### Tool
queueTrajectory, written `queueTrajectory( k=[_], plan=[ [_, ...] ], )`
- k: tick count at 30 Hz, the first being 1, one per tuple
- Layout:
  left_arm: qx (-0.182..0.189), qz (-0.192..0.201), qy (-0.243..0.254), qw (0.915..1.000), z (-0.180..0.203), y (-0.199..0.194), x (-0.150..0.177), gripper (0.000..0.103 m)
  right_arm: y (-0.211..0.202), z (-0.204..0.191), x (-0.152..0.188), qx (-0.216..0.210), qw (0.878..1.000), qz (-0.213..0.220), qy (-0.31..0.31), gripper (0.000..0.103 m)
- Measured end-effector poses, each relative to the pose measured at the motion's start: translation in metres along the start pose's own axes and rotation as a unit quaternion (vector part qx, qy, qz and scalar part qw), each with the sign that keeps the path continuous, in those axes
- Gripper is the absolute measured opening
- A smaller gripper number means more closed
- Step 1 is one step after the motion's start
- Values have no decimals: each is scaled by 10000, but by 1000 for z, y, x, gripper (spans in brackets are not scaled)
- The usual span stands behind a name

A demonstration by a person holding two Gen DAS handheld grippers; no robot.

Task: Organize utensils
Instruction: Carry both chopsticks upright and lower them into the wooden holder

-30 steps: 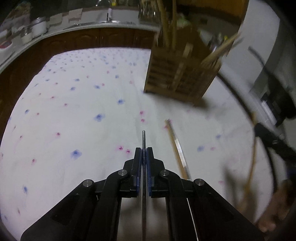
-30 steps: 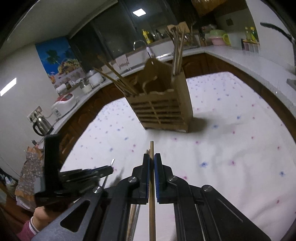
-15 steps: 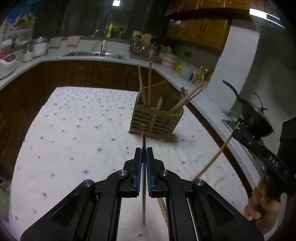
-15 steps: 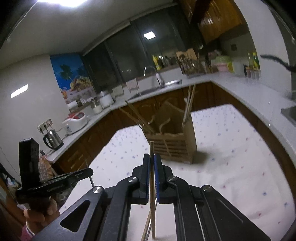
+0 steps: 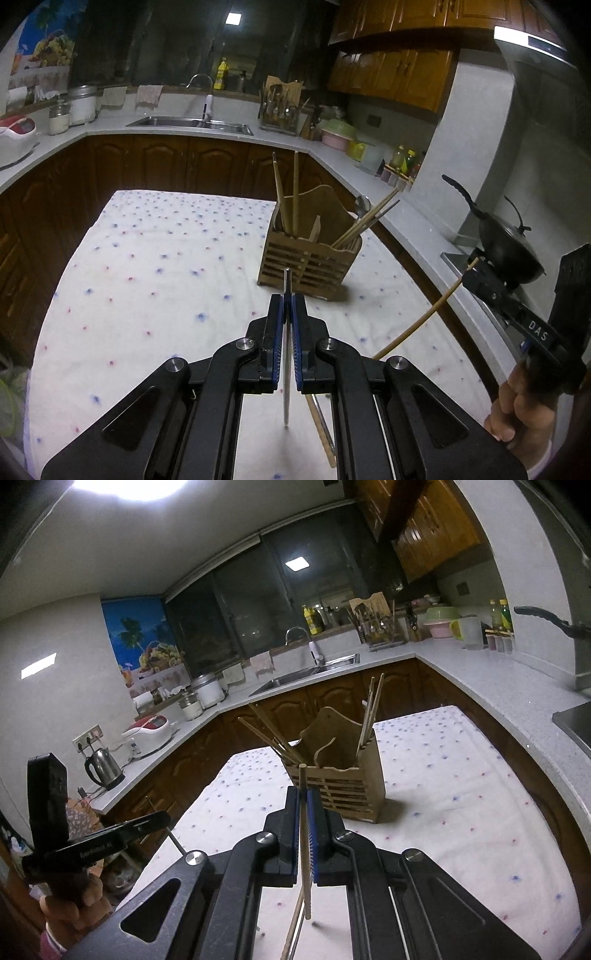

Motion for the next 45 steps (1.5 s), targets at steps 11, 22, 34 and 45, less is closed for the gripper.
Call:
queueTrajectory(
  k=[11, 22, 34, 45],
  plan=[
    [31, 245, 47, 9997, 9, -3, -26, 4, -5, 6, -12, 28, 9999, 111, -28, 4],
    [78, 695, 165, 9974, 34, 0, -82, 4, -2, 11, -54, 78, 9988, 434, -204, 4],
    [-132, 1381, 74, 9903, 57, 27, -178, 4, 18, 18, -130, 303, 9922, 1105, -500, 4],
    [-414, 1528, 30, 9874, 65, 90, -190, 4, 56, 41, -149, 541, 9901, 1174, -546, 4]
  ],
)
Point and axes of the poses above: each gripper's, at about its wrist camera, not at the fingertips, and y roughly the way its jaws point, z to its right, x to its underside, the point moved 8 cm from there along y, roughly the way its jaws point, and after that the axes turned 10 degrees about -x, right-handed, at the moved point
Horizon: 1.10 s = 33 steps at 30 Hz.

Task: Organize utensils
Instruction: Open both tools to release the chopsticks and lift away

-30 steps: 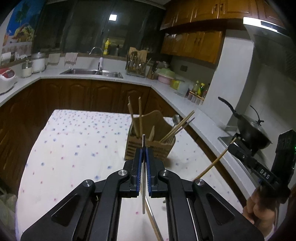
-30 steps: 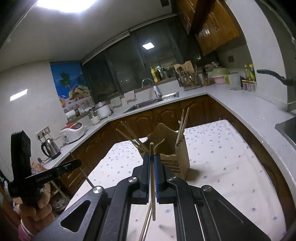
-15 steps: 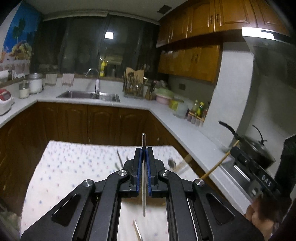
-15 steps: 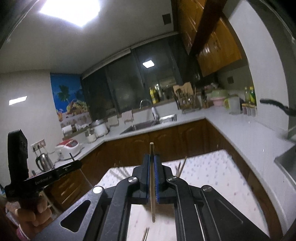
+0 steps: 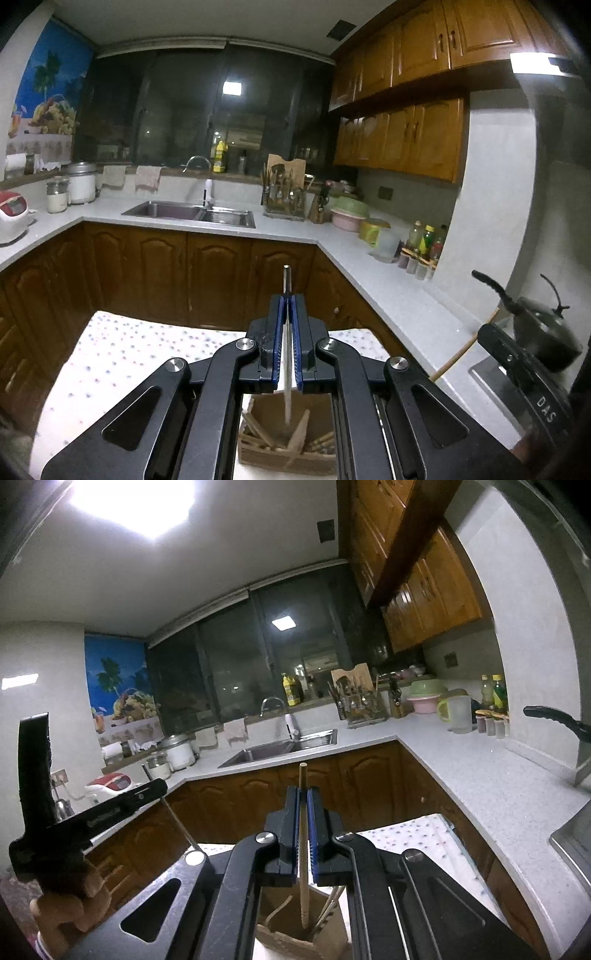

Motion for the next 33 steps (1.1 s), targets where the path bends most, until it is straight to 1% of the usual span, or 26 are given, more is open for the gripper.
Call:
queueTrajectory(
  k=[5, 9, 12, 16, 22, 33],
  plan=[
    [76, -219, 67, 9997, 4, 12, 35, 4, 12, 0, 21, 43, 9999, -89, -118, 4],
    [90, -456, 102, 9989, 3, 17, 62, 4, 19, 0, 48, 68, 9995, -265, -169, 4],
    [86, -605, 120, 9981, 3, 19, 77, 4, 24, 5, 66, 79, 9990, -439, -68, 4],
    [60, -798, 85, 9968, -3, 24, 94, 4, 27, 12, 80, 126, 9981, -595, 58, 4],
    [47, -880, 30, 9961, -6, 23, 100, 4, 29, 15, 91, 158, 9969, -757, 118, 4],
    [43, -951, 32, 9955, -7, 25, 104, 4, 29, 16, 89, 174, 9968, -774, 124, 4]
  ],
)
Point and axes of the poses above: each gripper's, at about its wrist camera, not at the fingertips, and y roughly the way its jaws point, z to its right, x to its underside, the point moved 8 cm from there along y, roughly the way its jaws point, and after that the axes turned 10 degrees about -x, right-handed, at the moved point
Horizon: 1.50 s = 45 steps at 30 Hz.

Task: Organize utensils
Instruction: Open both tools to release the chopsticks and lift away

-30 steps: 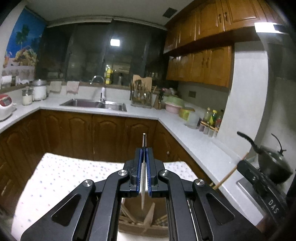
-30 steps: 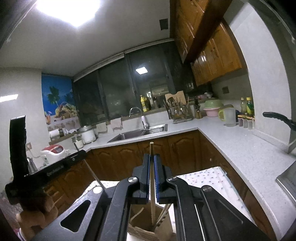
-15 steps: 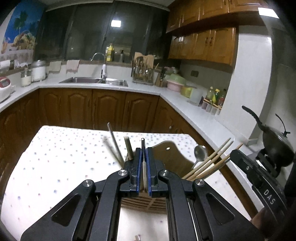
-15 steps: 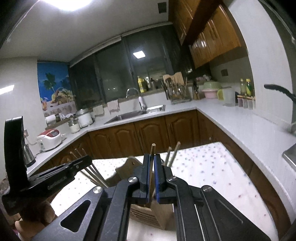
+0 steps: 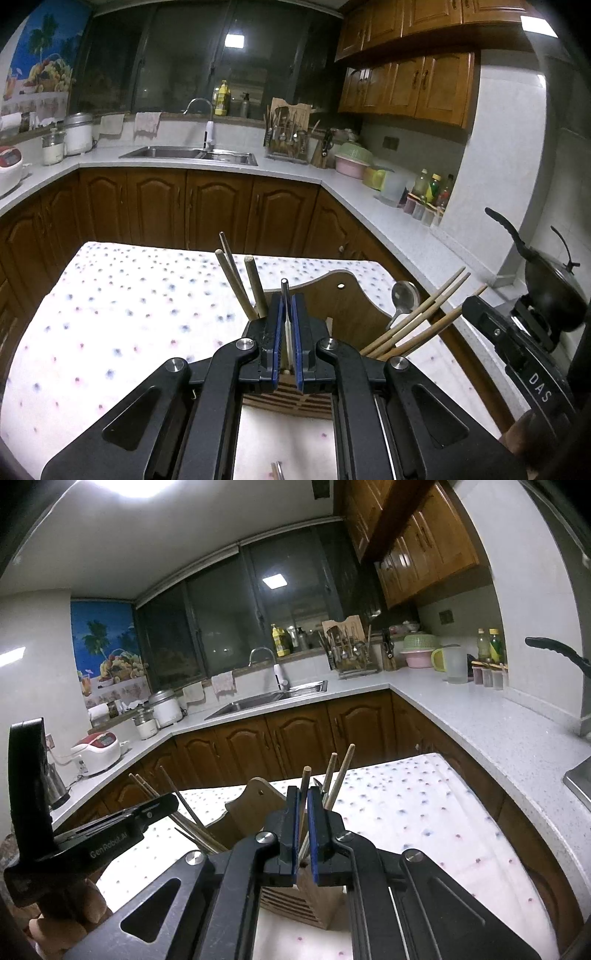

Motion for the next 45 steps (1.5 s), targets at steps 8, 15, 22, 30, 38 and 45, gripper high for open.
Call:
queueTrajectory(
  k=[8, 15, 22, 30, 38, 45],
  plan=[
    [169, -45, -23, 9998, 1, -7, -1, 9, 1, 1, 4, -20, 10000, -61, 74, 9],
    [201, 236, -131, 9994, -4, -39, -12, 43, -16, 5, -4, -42, 9996, 155, 250, 22],
    [4, 460, -305, 9985, -24, -74, -2, 73, -44, 7, -5, -67, 9981, 418, 444, 52],
    [-294, 388, -481, 9977, -50, -98, 36, 88, -66, 0, 27, -179, 9971, 365, 644, 78],
    [-454, 204, -553, 9972, -64, -115, 74, 93, -85, -9, 59, -248, 9958, 230, 853, 87],
    [-657, 223, -530, 9962, -78, -135, 100, 96, -106, -26, 81, -281, 9959, 211, 838, 91]
  ],
)
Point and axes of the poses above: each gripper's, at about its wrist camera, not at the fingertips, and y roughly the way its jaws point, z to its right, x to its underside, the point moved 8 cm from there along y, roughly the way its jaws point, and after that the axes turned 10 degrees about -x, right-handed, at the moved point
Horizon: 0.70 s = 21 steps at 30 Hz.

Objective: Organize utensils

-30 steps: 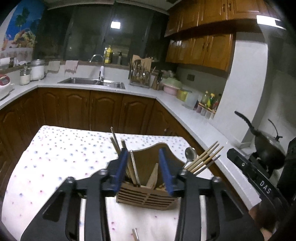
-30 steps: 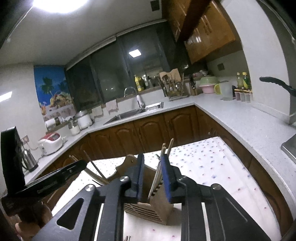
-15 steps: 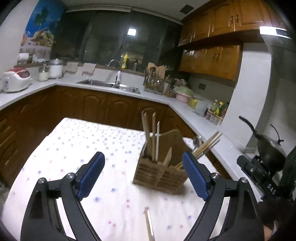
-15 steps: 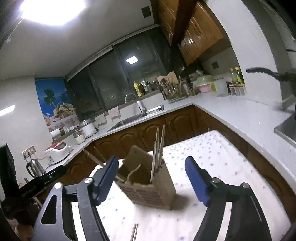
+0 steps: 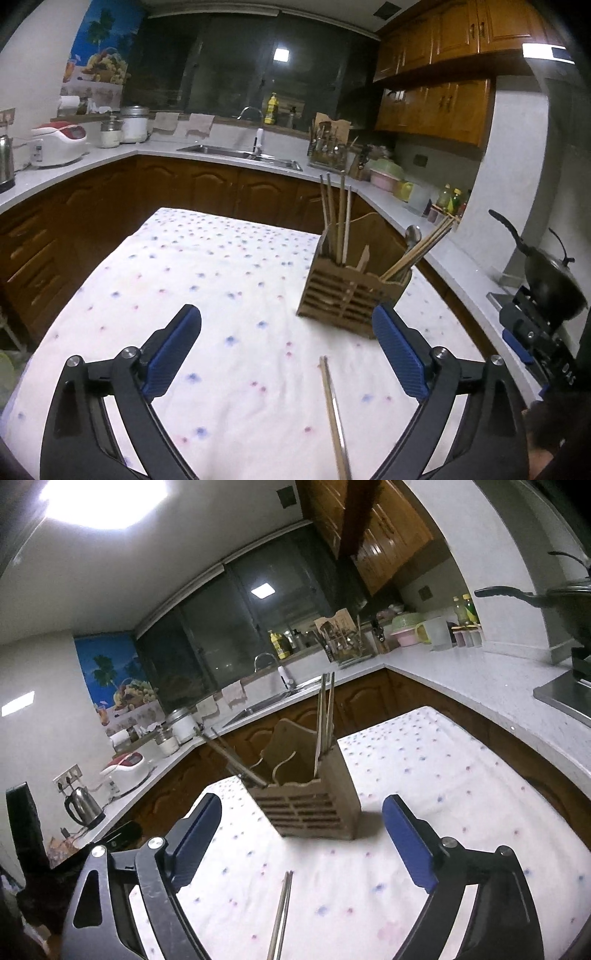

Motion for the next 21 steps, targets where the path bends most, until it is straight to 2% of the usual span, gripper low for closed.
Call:
queueTrajectory(
  k=[8, 13, 15, 17, 21],
  plan=[
    [-224, 126, 97, 9996, -19, -23, 16, 99, -14, -11, 19, 43, 9999, -44, -134, 93],
    [-274, 261, 22, 9993, -27, -38, 18, 103, -28, -21, 20, 58, 9997, 35, -255, 94],
    [-273, 365, 0, 9990, -30, -47, 15, 103, -36, -28, 15, 55, 9992, 144, -365, 95],
    [-297, 484, 26, 9984, -30, -54, 14, 103, -48, -38, 7, 40, 9978, 365, -554, 103],
    [-485, 678, 208, 9963, -32, -63, 22, 103, -69, -56, 0, 69, 9908, 816, -1076, 103]
  ],
)
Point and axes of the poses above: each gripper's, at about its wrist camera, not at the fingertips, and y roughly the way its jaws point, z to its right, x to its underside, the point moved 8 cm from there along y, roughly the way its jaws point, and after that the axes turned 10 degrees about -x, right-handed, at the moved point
